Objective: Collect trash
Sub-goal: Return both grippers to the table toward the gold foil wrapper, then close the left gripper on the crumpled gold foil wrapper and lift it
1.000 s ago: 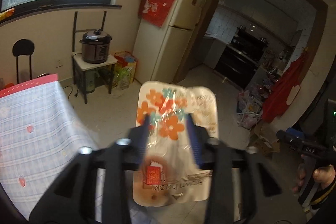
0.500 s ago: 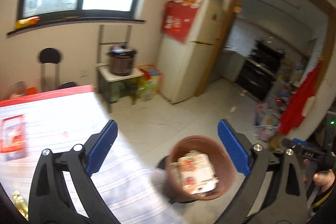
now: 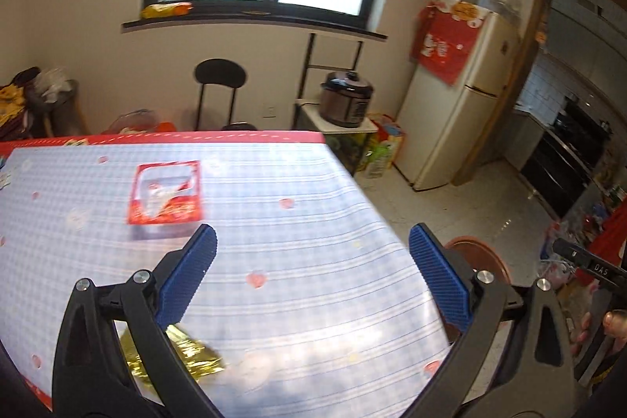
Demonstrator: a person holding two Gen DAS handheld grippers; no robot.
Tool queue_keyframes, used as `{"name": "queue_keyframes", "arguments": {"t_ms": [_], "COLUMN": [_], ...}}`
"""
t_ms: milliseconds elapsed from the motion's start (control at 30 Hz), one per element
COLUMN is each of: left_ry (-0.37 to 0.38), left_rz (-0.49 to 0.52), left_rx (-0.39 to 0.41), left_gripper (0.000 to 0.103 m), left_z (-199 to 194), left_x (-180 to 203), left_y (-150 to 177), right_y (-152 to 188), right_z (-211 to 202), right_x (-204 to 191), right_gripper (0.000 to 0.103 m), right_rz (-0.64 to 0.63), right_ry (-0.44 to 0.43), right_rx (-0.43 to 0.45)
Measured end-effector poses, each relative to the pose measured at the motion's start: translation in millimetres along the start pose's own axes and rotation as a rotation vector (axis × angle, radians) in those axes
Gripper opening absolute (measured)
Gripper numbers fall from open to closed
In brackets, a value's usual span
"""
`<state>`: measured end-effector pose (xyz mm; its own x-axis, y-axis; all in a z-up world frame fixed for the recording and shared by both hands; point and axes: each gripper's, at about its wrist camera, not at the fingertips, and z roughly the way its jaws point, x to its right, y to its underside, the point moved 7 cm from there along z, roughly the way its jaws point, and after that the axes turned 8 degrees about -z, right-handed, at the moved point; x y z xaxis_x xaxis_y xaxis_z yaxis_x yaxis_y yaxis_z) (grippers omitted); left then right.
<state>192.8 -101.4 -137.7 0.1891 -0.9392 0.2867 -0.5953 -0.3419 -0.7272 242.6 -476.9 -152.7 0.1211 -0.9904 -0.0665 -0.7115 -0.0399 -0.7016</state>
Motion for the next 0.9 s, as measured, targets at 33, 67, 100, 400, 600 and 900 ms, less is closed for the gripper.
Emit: {"name": "queue_keyframes", "arguments": {"t_ms": [33, 67, 100, 400, 600, 900], "left_ry": [-0.009, -0.023, -0.032, -0.123, -0.173, -0.109], "left_rz": [-0.008, -0.017, -0.024, -0.123, -0.176, -0.263], "left_rx": [0.0, 0.0, -0.001, -0.007, -0.1, -0.299], "left_gripper": [0.097, 0.097, 0.097, 0.097, 0.097, 0.08], "left_z": [-2.7, -7.8, -11.4, -48.7, -44.1, -2.1], "left_x": [-9.4, -23.3, -34.6, -160.7, -224.5, -249.0], "left_y": [-2.5, -2.4, -2.5, 11.4, 59.6, 150.7], "right_y": [-0.4, -0.2, 0.6, 10.8, 37.6, 63.7], "right_z": [1.5, 3.0, 4.4, 14.0, 25.7, 41.0], "right_x": [-12.8, -24.9, -39.4, -153.6, -217.2, -271.5], "right_gripper": [0.098, 0.098, 0.098, 0.098, 0.098, 0.098], "right_rz": [-0.009, -0.018, -0.028, -0.121, -0.188, -0.261], "right_ry": [-0.013, -0.026, -0.04, -0.149, -0.202, -0.189], "right_rx": [-0.005, -0.01, -0.015, -0.062, -0.133, -0.218]}}
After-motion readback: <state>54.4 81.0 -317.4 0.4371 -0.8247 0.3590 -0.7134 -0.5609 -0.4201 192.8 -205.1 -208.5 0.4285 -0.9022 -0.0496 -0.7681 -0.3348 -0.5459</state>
